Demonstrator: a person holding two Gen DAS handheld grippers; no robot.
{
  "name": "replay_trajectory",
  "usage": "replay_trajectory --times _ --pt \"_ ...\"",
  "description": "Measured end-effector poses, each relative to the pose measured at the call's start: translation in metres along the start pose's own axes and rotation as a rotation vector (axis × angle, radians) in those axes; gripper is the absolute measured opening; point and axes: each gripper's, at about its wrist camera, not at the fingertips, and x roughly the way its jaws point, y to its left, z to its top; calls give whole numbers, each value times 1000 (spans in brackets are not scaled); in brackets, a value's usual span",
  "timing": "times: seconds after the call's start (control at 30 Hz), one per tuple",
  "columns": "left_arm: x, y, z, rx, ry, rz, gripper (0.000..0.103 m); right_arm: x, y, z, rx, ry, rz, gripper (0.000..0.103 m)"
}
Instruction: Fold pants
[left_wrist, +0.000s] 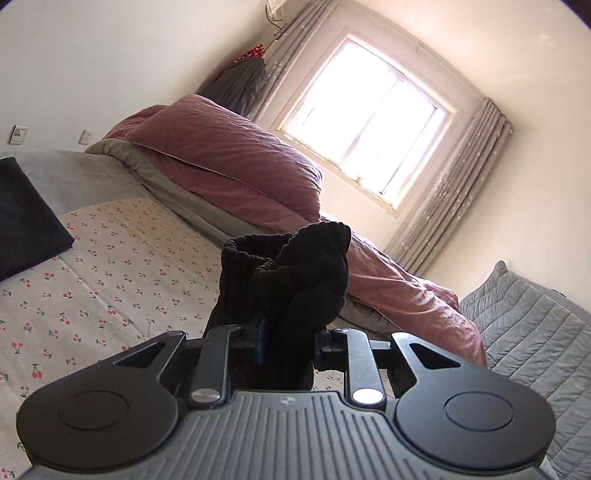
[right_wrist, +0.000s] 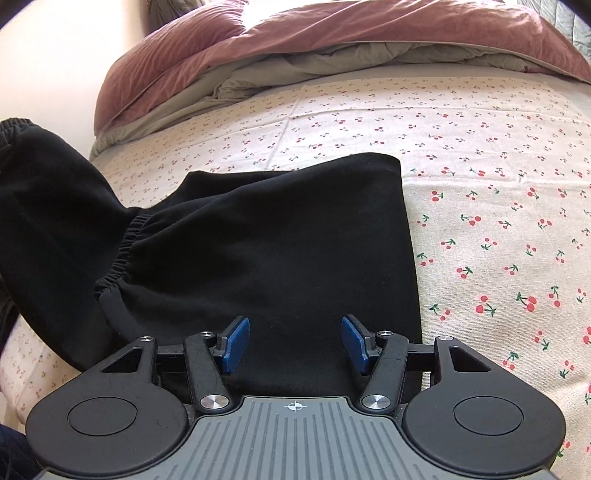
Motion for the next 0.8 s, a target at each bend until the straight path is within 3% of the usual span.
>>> replay_trajectory --times 0.2,0.3,0.6,0.7,0.8 --pt "24 -54 -21 107 31 -100 19 -10 -16 6 81 -26 12 55" --pt "37 -85 -39 208 53 -149 19 -16 -26 8 133 -38 36 55" --pt "65 -159 -129 548 136 -238 19 -24 -69 9 358 -41 88 55" --pt "62 -165 -139 558 112 -255 19 -25 -81 9 430 -41 102 57" --pt "58 -154 -122 469 84 -268 19 -23 -85 6 458 -33 127 57"
